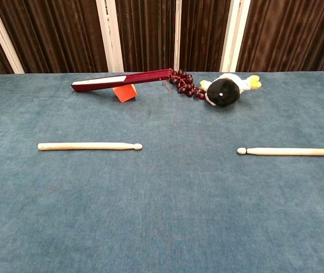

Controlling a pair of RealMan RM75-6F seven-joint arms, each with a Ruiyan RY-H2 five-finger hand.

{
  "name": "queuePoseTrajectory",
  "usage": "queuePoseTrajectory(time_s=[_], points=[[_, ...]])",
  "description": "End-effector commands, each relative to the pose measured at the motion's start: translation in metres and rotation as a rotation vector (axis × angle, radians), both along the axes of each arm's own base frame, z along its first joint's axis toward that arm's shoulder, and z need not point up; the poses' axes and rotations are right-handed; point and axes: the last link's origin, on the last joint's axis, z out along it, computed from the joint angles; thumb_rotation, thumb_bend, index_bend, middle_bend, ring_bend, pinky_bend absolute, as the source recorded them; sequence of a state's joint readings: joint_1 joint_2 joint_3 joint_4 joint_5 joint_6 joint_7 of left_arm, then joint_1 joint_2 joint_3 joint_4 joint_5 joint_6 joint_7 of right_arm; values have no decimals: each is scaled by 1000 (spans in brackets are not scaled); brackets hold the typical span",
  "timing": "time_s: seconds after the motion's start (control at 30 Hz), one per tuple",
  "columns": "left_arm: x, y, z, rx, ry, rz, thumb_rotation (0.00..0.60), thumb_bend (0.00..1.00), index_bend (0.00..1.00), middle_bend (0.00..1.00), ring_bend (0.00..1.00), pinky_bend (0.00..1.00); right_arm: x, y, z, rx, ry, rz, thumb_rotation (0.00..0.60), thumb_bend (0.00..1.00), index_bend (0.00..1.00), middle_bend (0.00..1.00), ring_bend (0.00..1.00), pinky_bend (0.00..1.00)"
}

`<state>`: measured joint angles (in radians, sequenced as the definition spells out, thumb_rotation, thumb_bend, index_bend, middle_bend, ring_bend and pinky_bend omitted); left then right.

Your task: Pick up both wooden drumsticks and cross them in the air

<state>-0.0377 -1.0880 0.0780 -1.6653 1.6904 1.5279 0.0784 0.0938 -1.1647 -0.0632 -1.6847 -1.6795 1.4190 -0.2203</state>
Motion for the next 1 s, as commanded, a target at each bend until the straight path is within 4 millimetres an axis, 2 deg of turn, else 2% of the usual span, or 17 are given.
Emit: queuePoseTrajectory(time_s=[0.03, 0.43, 0.5, 0.57, 0.63, 0.7, 0.77, 0.8, 0.87, 1.0], points=[[0, 0, 0, 0, 0, 0, 600, 85, 0, 0, 0, 21, 0, 0, 0, 0, 0, 0, 600, 400, 0, 0, 0, 0], [0, 0, 1, 3, -3, 0, 600, 85, 0, 0, 0, 21, 1, -1, 0, -2, -6, -1, 600, 400, 0, 0, 0, 3], [0, 1, 1, 4, -3, 1, 600, 85, 0, 0, 0, 21, 2, -3, 0, -6, -10, 0, 600, 401, 0, 0, 9, 95], [0, 0, 1, 4, -4, 1, 600, 85, 0, 0, 0, 21, 4, -6, 0, -18, -14, 5, 600, 401, 0, 0, 82, 251], [-1, 0, 1, 5, -4, 2, 600, 86, 0, 0, 0, 21, 6, -14, 1, -39, -25, 12, 600, 401, 0, 0, 279, 461], [-1, 0, 1, 7, -5, 2, 600, 86, 0, 0, 0, 21, 10, -26, 0, -61, -37, 15, 600, 400, 0, 7, 442, 594], [0, 1, 1, 9, -5, 1, 600, 86, 0, 0, 0, 21, 12, -40, -2, -79, -36, 16, 600, 400, 11, 61, 582, 682], [0, 1, 1, 8, -4, 0, 600, 85, 0, 0, 0, 21, 12, -45, -2, -83, -35, 16, 600, 400, 41, 114, 643, 714], [1, 1, 0, 7, 0, -3, 600, 85, 0, 0, 0, 21, 14, -61, -7, -94, -21, 15, 600, 401, 100, 174, 704, 740], [0, 1, -1, 6, 5, 1, 600, 86, 0, 0, 0, 21, 15, -89, -22, -91, 20, -8, 600, 402, 187, 209, 736, 748]])
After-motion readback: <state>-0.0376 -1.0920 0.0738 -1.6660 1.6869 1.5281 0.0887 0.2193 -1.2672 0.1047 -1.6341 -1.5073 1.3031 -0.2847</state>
